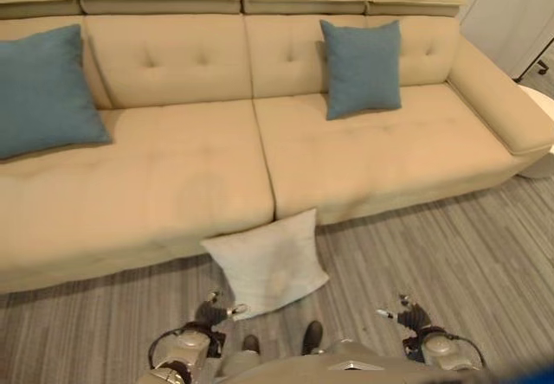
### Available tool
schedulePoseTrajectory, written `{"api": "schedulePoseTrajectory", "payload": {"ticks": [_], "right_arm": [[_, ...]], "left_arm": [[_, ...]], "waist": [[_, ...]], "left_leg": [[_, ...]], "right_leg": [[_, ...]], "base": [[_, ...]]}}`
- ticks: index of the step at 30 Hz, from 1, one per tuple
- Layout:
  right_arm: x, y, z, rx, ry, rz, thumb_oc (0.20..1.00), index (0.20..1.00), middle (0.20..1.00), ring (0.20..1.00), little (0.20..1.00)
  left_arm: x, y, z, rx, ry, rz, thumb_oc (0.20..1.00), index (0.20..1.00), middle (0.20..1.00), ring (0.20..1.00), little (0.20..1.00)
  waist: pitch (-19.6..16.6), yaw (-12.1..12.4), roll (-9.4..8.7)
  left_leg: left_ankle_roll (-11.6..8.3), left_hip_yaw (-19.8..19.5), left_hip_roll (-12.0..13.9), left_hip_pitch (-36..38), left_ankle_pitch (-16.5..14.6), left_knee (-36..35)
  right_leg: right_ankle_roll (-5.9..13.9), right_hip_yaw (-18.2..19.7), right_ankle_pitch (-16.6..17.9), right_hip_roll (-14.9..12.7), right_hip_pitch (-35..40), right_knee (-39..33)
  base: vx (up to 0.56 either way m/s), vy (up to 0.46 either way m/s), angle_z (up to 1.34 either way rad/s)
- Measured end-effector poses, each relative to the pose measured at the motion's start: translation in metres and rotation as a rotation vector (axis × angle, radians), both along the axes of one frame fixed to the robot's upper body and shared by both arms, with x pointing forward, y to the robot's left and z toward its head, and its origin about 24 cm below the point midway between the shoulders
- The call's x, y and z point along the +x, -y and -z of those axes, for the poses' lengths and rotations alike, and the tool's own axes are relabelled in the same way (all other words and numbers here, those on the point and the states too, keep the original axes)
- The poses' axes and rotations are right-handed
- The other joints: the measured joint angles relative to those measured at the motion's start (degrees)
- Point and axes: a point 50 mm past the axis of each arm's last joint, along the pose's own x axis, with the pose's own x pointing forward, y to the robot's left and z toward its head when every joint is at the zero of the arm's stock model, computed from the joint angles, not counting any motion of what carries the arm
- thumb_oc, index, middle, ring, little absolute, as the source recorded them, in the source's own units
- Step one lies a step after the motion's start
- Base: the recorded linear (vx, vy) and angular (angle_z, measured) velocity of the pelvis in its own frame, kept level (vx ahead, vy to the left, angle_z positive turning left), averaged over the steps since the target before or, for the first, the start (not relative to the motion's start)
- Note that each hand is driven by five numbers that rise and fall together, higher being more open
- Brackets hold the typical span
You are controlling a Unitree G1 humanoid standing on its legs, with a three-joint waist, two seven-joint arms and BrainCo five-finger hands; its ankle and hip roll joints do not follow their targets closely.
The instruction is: Pick up all the scattered cushions and arrange them neatly on the sofa.
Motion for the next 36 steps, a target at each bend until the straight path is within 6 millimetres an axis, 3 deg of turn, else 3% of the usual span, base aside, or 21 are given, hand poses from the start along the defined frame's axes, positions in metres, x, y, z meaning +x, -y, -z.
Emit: {"api": "schedulePoseTrajectory", "payload": {"ticks": [1, 2, 3, 6, 7, 9, 11, 14, 17, 20, 26, 29, 30, 31, 32, 36], "right_arm": [[0.0, 0.0, 0.0, -0.002, 0.0, -0.004, 1.0, 1.0, 1.0, 1.0, 1.0], [0.0, -0.002, 0.0, 0.002, -0.003, -0.019, 1.0, 1.0, 1.0, 1.0, 1.0], [0.006, -0.007, -0.001, 0.016, 0.012, -0.044, 1.0, 1.0, 1.0, 1.0, 1.0], [0.021, -0.01, -0.007, 0.023, 0.061, -0.064, 1.0, 1.0, 1.0, 1.0, 1.0], [0.021, -0.012, -0.007, 0.03, 0.064, -0.064, 1.0, 1.0, 1.0, 1.0, 1.0], [0.008, -0.012, -0.003, 0.037, 0.043, -0.056, 1.0, 1.0, 1.0, 1.0, 1.0], [0.009, -0.007, -0.004, 0.023, 0.038, -0.05, 1.0, 1.0, 1.0, 1.0, 1.0], [0.019, -0.008, -0.008, 0.024, 0.073, -0.059, 1.0, 1.0, 1.0, 1.0, 1.0], [0.03, -0.006, -0.013, 0.013, 0.114, -0.065, 1.0, 1.0, 1.0, 1.0, 1.0], [0.056, -0.006, -0.026, 0.001, 0.194, -0.074, 1.0, 1.0, 1.0, 1.0, 1.0], [0.081, -0.008, -0.045, 0.0, 0.308, -0.096, 1.0, 1.0, 1.0, 1.0, 1.0], [0.081, -0.012, -0.045, 0.004, 0.313, -0.104, 1.0, 1.0, 1.0, 1.0, 1.0], [0.084, -0.015, -0.046, 0.005, 0.317, -0.117, 1.0, 1.0, 1.0, 1.0, 1.0], [0.087, -0.019, -0.047, 0.008, 0.323, -0.135, 1.0, 1.0, 1.0, 1.0, 1.0], [0.086, -0.018, -0.046, 0.005, 0.319, -0.132, 1.0, 1.0, 1.0, 1.0, 1.0], [0.066, -0.02, -0.032, 0.001, 0.23, -0.155, 1.0, 1.0, 1.0, 1.0, 1.0]], "left_arm": [[0.003, 0.001, -0.001, -0.003, 0.007, 0.003, 1.0, 1.0, 1.0, 1.0, 1.0], [0.008, 0.001, -0.003, -0.003, 0.022, 0.006, 1.0, 1.0, 1.0, 1.0, 1.0], [0.008, -0.001, -0.004, 0.004, 0.03, 0.008, 1.0, 1.0, 1.0, 1.0, 1.0], [0.01, -0.008, -0.006, 0.026, 0.028, 0.013, 1.0, 1.0, 1.0, 1.0, 1.0], [0.008, -0.009, -0.005, 0.028, 0.028, 0.012, 1.0, 1.0, 1.0, 1.0, 1.0], [0.009, -0.008, -0.006, 0.023, 0.043, 0.02, 1.0, 1.0, 1.0, 1.0, 1.0], [0.002, 0.0, -0.003, 0.004, 0.032, 0.033, 1.0, 1.0, 1.0, 1.0, 1.0], [0.01, 0.001, -0.007, 0.002, 0.066, 0.043, 1.0, 1.0, 1.0, 1.0, 1.0], [0.04, 0.005, -0.019, -0.002, 0.155, 0.061, 1.0, 1.0, 1.0, 1.0, 1.0], [0.075, 0.011, -0.038, -0.019, 0.274, 0.056, 1.0, 1.0, 1.0, 1.0, 1.0], [0.109, 0.028, -0.065, -0.057, 0.433, 0.113, 1.0, 1.0, 1.0, 1.0, 1.0], [0.107, 0.028, -0.063, -0.05, 0.433, 0.098, 1.0, 1.0, 1.0, 1.0, 1.0], [0.1, 0.026, -0.059, -0.054, 0.42, 0.077, 1.0, 1.0, 1.0, 1.0, 1.0], [0.091, 0.023, -0.052, -0.053, 0.391, 0.061, 1.0, 1.0, 1.0, 1.0, 1.0], [0.081, 0.024, -0.045, -0.056, 0.359, 0.051, 1.0, 1.0, 1.0, 1.0, 1.0], [0.081, 0.016, -0.046, -0.034, 0.357, 0.048, 1.0, 1.0, 1.0, 1.0, 1.0]], "waist": [[0.4, -0.1, 0.78], [0.4, -1.1, 1.55], [0.5, -0.3, 1.42], [0.8, -1.5, 1.6], [1.1, -1.0, 1.91], [0.2, -1.3, 0.25], [0.7, -0.1, 2.02], [1.5, 0.5, 2.49], [3.9, 0.5, 2.21], [7.3, 0.2, 1.91], [10.0, -1.4, 1.8], [9.9, -2.1, 1.48], [10.0, -1.7, 0.85], [9.9, -0.6, 0.29], [9.8, -2.3, 0.26], [9.4, -0.8, 0.33]], "left_leg": [[0.45, -1.2, -0.1, 0.0, 0.2, 0.1], [0.99, -3.4, -0.1, -0.2, 1.1, 0.2], [0.93, -4.8, -0.9, 0.0, 1.3, -0.5], [0.79, -9.9, -1.1, -0.7, 1.7, -0.6], [0.39, -11.5, -1.4, -0.5, 1.9, -1.0], [-0.66, -14.3, -2.5, 0.5, 1.5, -1.1], [-1.74, -14.9, -1.0, 0.5, 0.9, -0.5], [-3.52, -15.9, 0.7, -2.4, 0.2, 1.4], [-4.79, -17.3, 1.2, -6.8, 0.3, 3.3], [-6.0, -18.1, 1.5, -10.4, 1.1, 4.2], [-6.01, -17.3, 0.7, -12.2, 1.4, 5.2], [-5.35, -16.2, -0.3, -11.5, 1.3, 5.2], [-3.15, -15.4, -1.2, -10.7, 0.5, 4.8], [-2.41, -13.8, -1.6, -9.0, 0.5, 3.5], [-2.22, -11.9, -2.3, -8.4, 0.9, 3.1], [-1.26, -12.0, -2.3, -8.1, 1.4, 3.0]], "right_leg": [[0.72, 3.4, -0.5, -0.4, -1.4, 3.8], [3.08, 9.6, -2.9, -0.1, -3.5, 7.4], [4.35, 16.8, -3.6, -0.2, -4.8, 6.8], [4.67, 25.4, -2.7, 2.0, -6.2, 1.9], [4.9, 25.0, -1.7, 2.0, -6.2, 0.2], [3.14, 21.5, 3.5, 0.2, -3.9, -5.8], [2.48, 20.0, 5.3, 1.4, -1.8, -7.6], [0.14, 17.4, 7.1, 3.0, -1.8, -11.2], [-0.67, 14.6, 7.7, 3.7, -4.0, -11.6], [-0.97, 14.0, 7.9, 4.0, -7.7, -10.1], [-1.33, 14.4, 7.5, 3.2, -10.3, -7.8], [0.16, 16.3, 9.0, 3.0, -10.3, -8.0], [1.93, 19.2, 10.5, 2.9, -10.6, -8.2], [3.6, 20.9, 10.8, 2.8, -11.1, -8.3], [3.77, 21.1, 9.7, 1.3, -10.4, -8.6], [3.74, 15.6, 7.6, -1.1, -11.0, -4.5]], "base": [[0.04, 0.02, 0.9], [0.07, -0.017, 1.08], [0.07, -0.016, 0.95], [0.06, -0.067, 0.84], [0.03, -0.081, 1.14], [0.0, -0.096, 0.84], [-0.04, -0.111, 0.38], [-0.12, -0.112, 0.29], [-0.14, -0.079, 0.43], [-0.07, -0.015, 0.1], [-0.03, 0.048, -0.03], [-0.04, 0.217, -0.34], [0.01, 0.12, -1.09], [0.02, 0.087, -1.17], [0.02, 0.049, -0.75], [-0.01, -0.054, -0.04]]}}
